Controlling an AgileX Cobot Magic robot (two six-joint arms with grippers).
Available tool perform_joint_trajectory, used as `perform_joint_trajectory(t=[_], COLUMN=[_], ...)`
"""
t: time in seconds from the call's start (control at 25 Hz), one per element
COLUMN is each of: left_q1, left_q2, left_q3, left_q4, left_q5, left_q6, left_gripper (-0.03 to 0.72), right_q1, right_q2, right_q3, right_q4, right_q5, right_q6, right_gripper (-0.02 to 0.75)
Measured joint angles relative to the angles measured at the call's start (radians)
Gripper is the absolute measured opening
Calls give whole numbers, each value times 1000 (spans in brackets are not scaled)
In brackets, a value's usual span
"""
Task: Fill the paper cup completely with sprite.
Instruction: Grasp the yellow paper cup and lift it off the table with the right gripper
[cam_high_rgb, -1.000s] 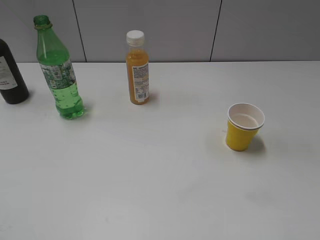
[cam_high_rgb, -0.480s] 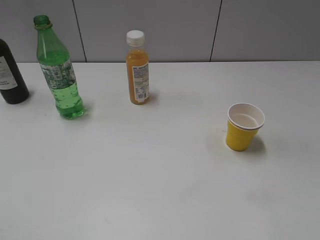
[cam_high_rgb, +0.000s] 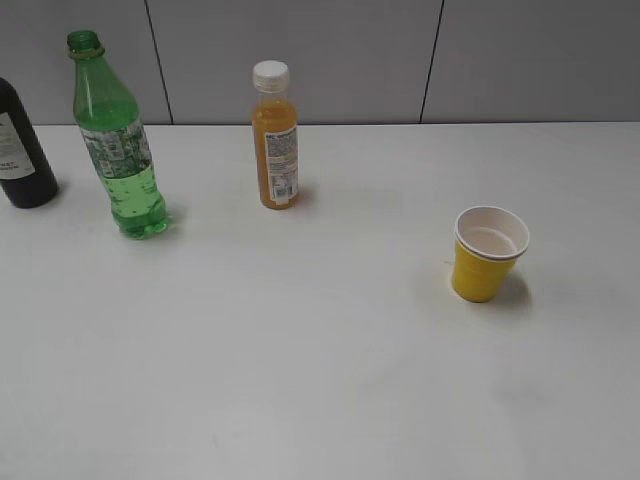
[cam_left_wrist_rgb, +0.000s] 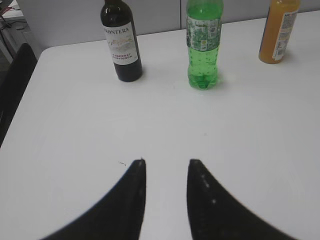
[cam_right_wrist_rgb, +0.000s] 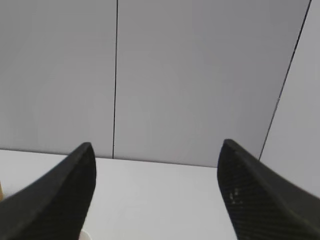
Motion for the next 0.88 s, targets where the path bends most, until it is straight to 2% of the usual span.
perform_joint_trajectory(t=[0.36,0.68,0.88], left_q1=[0,0,0], left_q2=[0,0,0], left_q3=[0,0,0], left_q4=[0,0,0], left_q5=[0,0,0], left_q6=[0,0,0], left_gripper=[229,229,229], right_q1=[8,8,8], right_q2=[267,524,657], right_q3=[0,0,18], right_q4=[-28,-115,-220], right_q5=[-294,-473,-560], right_q6=[0,29,165], right_gripper=[585,585,585])
